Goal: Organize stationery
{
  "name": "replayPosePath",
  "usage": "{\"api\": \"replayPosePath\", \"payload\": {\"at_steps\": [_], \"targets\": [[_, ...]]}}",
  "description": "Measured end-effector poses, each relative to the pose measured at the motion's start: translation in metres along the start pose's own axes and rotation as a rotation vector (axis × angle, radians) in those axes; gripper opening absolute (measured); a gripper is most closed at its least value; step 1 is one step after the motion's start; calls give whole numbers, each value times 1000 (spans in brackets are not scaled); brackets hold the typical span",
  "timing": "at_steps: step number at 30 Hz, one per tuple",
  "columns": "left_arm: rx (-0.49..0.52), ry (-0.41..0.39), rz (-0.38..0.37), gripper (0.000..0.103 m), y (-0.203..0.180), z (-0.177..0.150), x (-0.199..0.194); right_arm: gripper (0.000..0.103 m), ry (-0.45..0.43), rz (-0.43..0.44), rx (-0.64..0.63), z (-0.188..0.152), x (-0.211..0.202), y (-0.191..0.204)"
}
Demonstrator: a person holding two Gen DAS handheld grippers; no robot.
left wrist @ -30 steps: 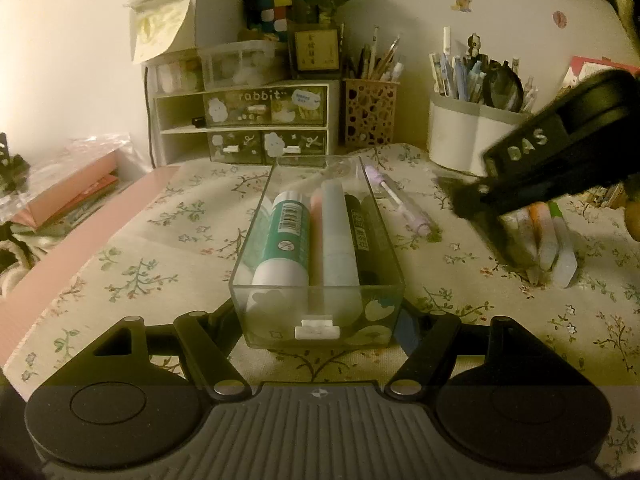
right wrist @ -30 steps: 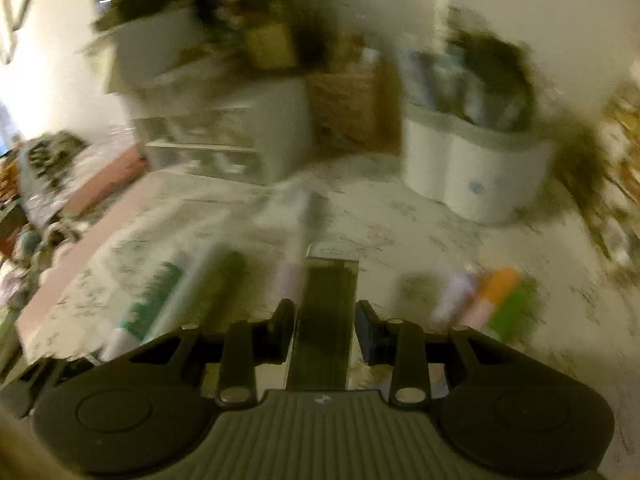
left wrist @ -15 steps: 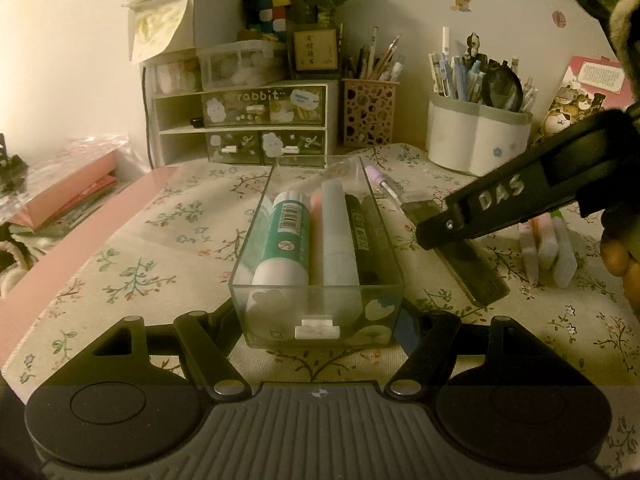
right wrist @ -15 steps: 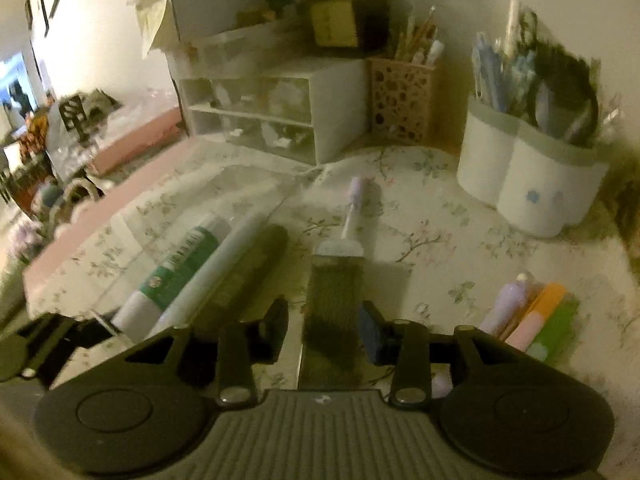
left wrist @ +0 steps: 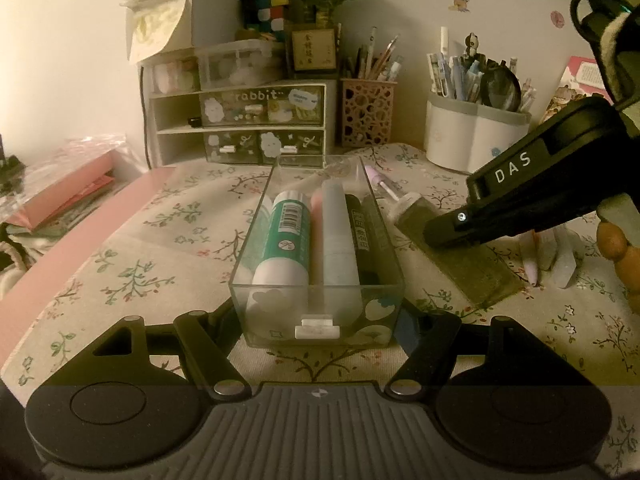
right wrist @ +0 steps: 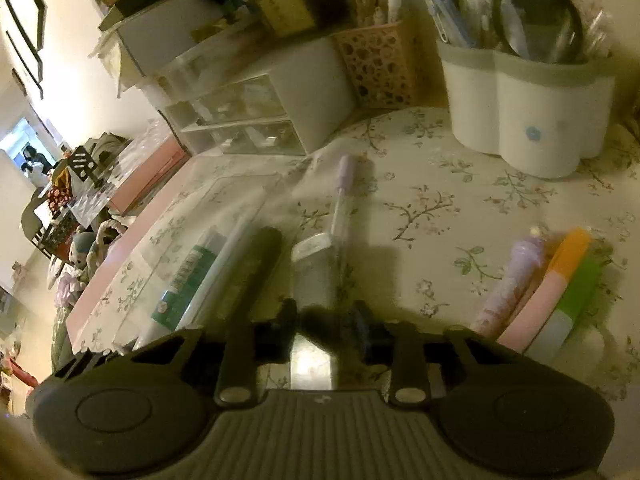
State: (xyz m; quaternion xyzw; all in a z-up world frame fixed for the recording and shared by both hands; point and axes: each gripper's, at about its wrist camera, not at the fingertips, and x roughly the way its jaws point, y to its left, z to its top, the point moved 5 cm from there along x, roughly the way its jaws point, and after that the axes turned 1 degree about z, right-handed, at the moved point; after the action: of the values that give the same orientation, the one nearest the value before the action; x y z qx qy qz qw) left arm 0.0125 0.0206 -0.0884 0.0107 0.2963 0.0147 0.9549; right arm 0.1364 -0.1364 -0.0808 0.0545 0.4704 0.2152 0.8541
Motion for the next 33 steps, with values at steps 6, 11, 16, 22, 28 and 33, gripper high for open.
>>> {"api": "replayPosePath", "payload": {"at_steps": [6, 11, 16, 22, 28, 33], "targets": [[-2, 2, 3, 72, 1, 0, 0, 7, 19, -30, 0, -1, -7, 3], [-1, -1, 13, 72, -5, 1, 1, 7, 26, -53, 42, 0, -12, 4], [0, -6, 14, 72, -7, 1, 2, 7, 80, -95, 60, 3, -7, 4], [2, -15, 15, 72, -8, -1, 2, 7, 127, -103, 22, 13, -6, 12], [5, -20, 21, 73, -10, 0, 2, 7, 94, -92, 116, 17, -16, 11], [5, -27, 26, 73, -13, -1, 2, 7, 33, -21, 225, 31, -38, 25]]}}
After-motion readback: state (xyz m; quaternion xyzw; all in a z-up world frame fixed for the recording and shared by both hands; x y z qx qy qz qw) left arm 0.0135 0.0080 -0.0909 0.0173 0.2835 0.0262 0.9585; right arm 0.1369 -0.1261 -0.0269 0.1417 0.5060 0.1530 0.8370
